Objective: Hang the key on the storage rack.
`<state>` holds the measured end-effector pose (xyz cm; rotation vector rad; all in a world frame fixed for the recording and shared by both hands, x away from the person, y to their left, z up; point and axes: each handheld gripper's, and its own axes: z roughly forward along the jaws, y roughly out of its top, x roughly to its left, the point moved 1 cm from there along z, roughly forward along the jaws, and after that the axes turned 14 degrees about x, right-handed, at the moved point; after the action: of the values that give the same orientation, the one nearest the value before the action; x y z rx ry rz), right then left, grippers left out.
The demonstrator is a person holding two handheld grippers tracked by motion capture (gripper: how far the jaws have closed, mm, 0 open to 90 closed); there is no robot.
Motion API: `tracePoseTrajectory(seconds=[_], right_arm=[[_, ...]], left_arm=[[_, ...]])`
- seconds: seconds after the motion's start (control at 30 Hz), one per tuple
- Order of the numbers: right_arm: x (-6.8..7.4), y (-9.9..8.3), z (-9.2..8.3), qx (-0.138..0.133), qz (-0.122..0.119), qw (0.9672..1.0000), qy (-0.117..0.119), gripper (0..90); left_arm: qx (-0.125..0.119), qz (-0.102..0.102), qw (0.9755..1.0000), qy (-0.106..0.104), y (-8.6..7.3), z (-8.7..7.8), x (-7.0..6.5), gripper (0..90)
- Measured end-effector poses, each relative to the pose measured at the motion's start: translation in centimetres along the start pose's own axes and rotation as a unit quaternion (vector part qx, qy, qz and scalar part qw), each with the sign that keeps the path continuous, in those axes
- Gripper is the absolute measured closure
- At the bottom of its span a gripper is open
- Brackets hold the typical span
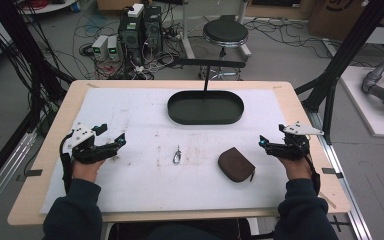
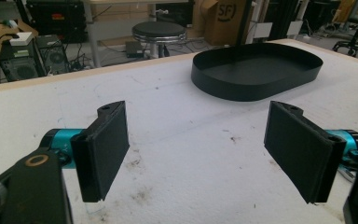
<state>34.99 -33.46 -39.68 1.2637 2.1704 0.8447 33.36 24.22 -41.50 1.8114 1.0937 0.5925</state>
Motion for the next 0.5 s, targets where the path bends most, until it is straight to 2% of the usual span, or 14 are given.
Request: tracePoseTrajectory(seconds=[0.3,0.43,0.47,0.5], right_arm=[[0.0,0.0,0.1,-0.001,-0.002,1.0000,0.003,16.7],[0.0,-0.1,0.0,-0.002,0.000,1.0000,0.006,16.7],[0.1,-0.2,-0.1,-0.003,-0.003,1.0000,0.006,16.8],[0.1,-0.2,-0.1,-0.003,-0.003,1.0000,0.006,16.8]], left_arm=[[0.007,-0.005,1.0000,-0.003,0.1,0.4,-0.3,23.0],[0.008,-0.005,0.9999,-0.005,0.4,0.5,-1.0,23.6],[0.011,-0.005,0.9997,-0.020,0.6,0.7,-1.6,23.6],[0.011,-0.005,0.9997,-0.020,0.6,0.7,-1.6,23.5]])
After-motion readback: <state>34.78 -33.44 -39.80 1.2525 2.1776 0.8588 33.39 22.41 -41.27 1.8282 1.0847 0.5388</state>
